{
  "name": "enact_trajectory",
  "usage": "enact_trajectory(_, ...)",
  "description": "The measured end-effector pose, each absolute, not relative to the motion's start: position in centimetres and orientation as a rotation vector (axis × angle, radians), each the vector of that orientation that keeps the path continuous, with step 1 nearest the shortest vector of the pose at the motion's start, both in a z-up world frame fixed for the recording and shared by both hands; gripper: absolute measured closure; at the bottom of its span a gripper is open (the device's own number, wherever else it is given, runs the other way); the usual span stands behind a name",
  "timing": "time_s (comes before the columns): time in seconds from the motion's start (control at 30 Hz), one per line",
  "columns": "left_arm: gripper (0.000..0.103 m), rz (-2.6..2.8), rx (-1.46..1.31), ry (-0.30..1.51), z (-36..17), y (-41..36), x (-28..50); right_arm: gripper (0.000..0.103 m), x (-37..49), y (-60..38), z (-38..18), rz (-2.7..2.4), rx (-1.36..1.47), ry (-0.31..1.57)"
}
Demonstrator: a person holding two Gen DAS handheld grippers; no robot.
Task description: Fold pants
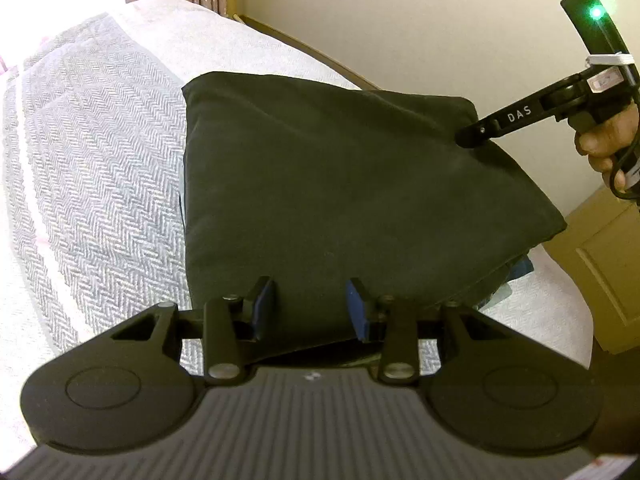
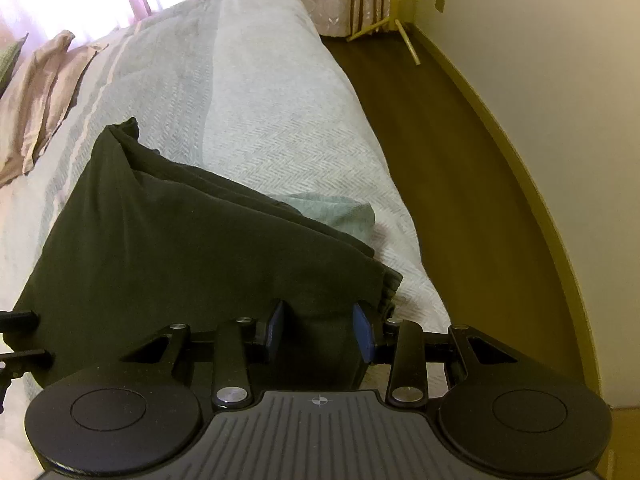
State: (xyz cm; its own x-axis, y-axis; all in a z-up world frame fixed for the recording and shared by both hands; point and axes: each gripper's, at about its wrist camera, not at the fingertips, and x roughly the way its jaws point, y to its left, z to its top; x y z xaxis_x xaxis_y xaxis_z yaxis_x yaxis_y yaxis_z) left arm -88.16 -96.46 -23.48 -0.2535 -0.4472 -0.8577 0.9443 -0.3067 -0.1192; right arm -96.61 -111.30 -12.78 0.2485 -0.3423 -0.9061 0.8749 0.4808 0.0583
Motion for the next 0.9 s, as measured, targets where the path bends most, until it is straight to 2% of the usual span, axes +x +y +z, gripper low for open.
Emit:
enact_trajectory(0.27,0.069,-1.742,0.921,0.81,-23.8,-96.4,-88.3,0.069,-96.2,-109.6,-11.1,-0.923,0.587,1.009)
enact_trajectory(0.4,0.069,-1.745,0.916,0.816,-23.8,-96.4,-88.1,0.069,-96.4,-106.2,-9.2,-0.897,0.587,0.926)
enact_trajectory(0.57,0.069,-1.784,0.919,0.81,-23.0,-96.5,-87.8,0.069,-96.2,-103.2,-12.9,-0.825,0.59,0.986)
enact_trajectory(0.63,0.069,-1.813,0.87,0.741,-21.4,-96.8,-87.4,0.069,-96.4,-103.3,-13.2,-0.84,0.603,0.969)
enact_trajectory(0.77,0.069,-1.826,0.775,0.753,-19.8,-101.2,-86.3,0.069,-96.3,-103.0,-13.6,-0.832,0.584,0.97)
enact_trajectory(0.9,0.07,-1.863,0.767,0.779,-20.8,-107.7,-86.7,0.069,-96.5,-102.0,-14.2,-0.843,0.561,0.948)
